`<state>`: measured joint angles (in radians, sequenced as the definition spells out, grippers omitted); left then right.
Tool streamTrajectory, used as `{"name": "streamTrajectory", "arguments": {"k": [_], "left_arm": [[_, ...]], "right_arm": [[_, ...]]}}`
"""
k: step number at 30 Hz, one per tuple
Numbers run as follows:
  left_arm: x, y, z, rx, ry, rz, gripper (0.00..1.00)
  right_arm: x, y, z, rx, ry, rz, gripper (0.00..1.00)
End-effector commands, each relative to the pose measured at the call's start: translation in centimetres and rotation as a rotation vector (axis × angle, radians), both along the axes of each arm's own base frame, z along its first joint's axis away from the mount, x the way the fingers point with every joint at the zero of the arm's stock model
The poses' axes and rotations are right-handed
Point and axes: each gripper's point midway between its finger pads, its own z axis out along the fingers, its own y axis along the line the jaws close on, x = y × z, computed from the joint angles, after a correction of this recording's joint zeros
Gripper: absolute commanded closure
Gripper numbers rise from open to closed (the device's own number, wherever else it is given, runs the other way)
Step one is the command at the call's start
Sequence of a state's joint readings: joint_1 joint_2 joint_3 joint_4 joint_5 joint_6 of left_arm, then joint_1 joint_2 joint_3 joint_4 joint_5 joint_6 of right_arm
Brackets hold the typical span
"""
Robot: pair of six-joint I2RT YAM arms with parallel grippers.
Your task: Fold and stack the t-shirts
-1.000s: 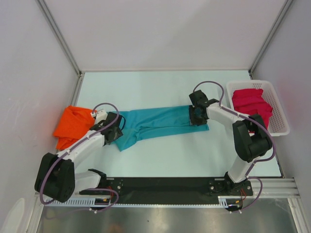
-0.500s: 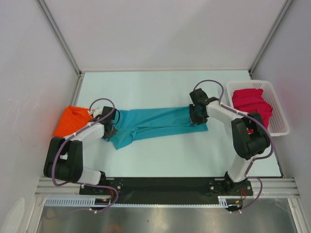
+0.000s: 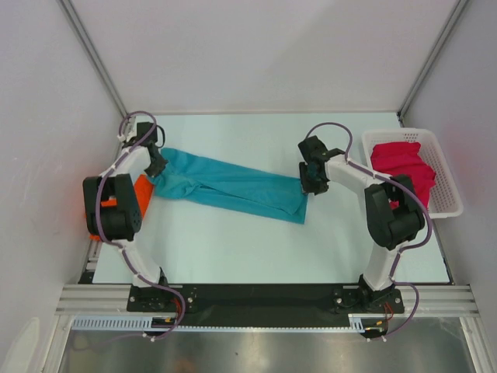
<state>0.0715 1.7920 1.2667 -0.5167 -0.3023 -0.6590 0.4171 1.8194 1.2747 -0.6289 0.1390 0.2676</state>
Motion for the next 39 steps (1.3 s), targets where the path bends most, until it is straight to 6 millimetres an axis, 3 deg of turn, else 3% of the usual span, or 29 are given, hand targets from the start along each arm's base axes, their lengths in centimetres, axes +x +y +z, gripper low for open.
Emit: {"name": "streamTrajectory", "arguments": {"k": [1, 6, 8, 9, 10, 13, 15, 16, 18, 19, 20, 21, 22, 23, 25, 27, 28, 30, 31, 32, 34, 35, 39], "left_arm": [[4.4, 0.4, 1.5, 0.021, -0.009, -0.053, 0.95], [9.2, 1.3, 2.1, 0.04, -0.036, -0.068, 0.95], [10.0, 1.5, 2.4, 0.036, -0.047, -0.078, 0.87], [10.2, 1.4, 2.8, 0.037, -0.055, -0.083, 0.8], [10.1, 1.5, 3.0, 0.03, -0.058, -0.083, 0.59], [9.3, 1.0, 4.3, 0.019, -0.088, -0.086, 0.17], [8.4, 0.7, 4.3, 0.007, -0.091, -0.087, 0.02], [8.0, 0.5, 6.1, 0.009, -0.129, -0.09, 0.0], [6.9, -0.5, 6.6, 0.016, -0.138, -0.113, 0.0], [6.4, -1.2, 8.8, 0.028, -0.183, -0.128, 0.0], [5.6, -2.1, 8.6, 0.035, -0.181, -0.16, 0.0], [5.1, -4.6, 9.1, 0.035, -0.195, -0.217, 0.0], [4.6, -6.1, 11.2, 0.037, -0.257, -0.254, 0.0], [3.2, -9.2, 10.0, 0.034, -0.235, -0.335, 0.0], [2.0, -12.5, 10.1, 0.024, -0.268, -0.409, 0.0], [-0.5, -17.4, 8.5, -0.073, -0.262, -0.525, 0.0], [-0.8, -19.0, 8.3, -0.118, -0.291, -0.552, 0.0], [-3.5, -22.4, 6.1, -0.225, -0.269, -0.615, 0.0], [-3.7, -23.7, 6.2, -0.258, -0.309, -0.637, 0.0], [-5.5, -25.2, 4.6, -0.295, -0.283, -0.663, 0.0], [-6.5, -27.2, 4.7, -0.34, -0.319, -0.698, 0.0], [-8.2, -28.4, 3.6, -0.364, -0.295, -0.717, 0.0], [-10.6, -31.0, 2.6, -0.392, -0.303, -0.742, 0.0]], "right_arm": [[0.5, 0.0, 1.0, -0.044, -0.009, 0.011, 0.59], [0.7, -0.2, 1.3, -0.06, -0.008, 0.007, 0.59], [0.7, -0.2, 1.3, -0.062, -0.005, 0.007, 0.59], [0.7, -0.2, 1.3, -0.061, -0.005, 0.008, 0.59], [0.7, -0.2, 1.3, -0.063, -0.005, 0.01, 0.59], [0.7, -0.2, 1.3, -0.06, -0.003, 0.01, 0.59], [0.8, 0.1, 1.6, -0.052, -0.012, 0.015, 0.59], [0.7, 0.1, 1.6, -0.051, -0.01, 0.015, 0.59], [0.6, 0.4, 1.8, -0.04, -0.018, 0.019, 0.59], [0.5, 0.4, 1.7, -0.039, -0.017, 0.019, 0.59], [0.5, 0.5, 1.7, -0.033, -0.015, 0.018, 0.59], [0.4, 0.7, 1.6, -0.027, -0.016, 0.02, 0.59], [0.4, 0.8, 1.6, -0.021, -0.017, 0.021, 0.59], [0.3, 0.9, 1.5, -0.015, -0.019, 0.019, 0.59], [0.1, 1.2, 1.3, -0.006, -0.021, 0.022, 0.59], [-0.1, 1.3, 1.3, 0.001, -0.027, 0.02, 0.59], [-0.7, 1.1, 1.0, -0.001, -0.018, 0.021, 0.59], [-1.0, 0.8, 0.9, -0.001, -0.025, 0.013, 0.59], [-1.3, 0.6, 1.3, 0.004, -0.037, 0.009, 0.59], [-2.0, 0.3, 0.8, -0.003, -0.024, 0.009, 0.59], [-2.5, -0.1, 1.0, 0.004, -0.039, -0.001, 0.59], [-3.2, -0.4, 0.6, -0.002, -0.028, -0.001, 0.59], [-4.0, -0.9, 0.7, 0.002, -0.037, -0.009, 0.59]]}}
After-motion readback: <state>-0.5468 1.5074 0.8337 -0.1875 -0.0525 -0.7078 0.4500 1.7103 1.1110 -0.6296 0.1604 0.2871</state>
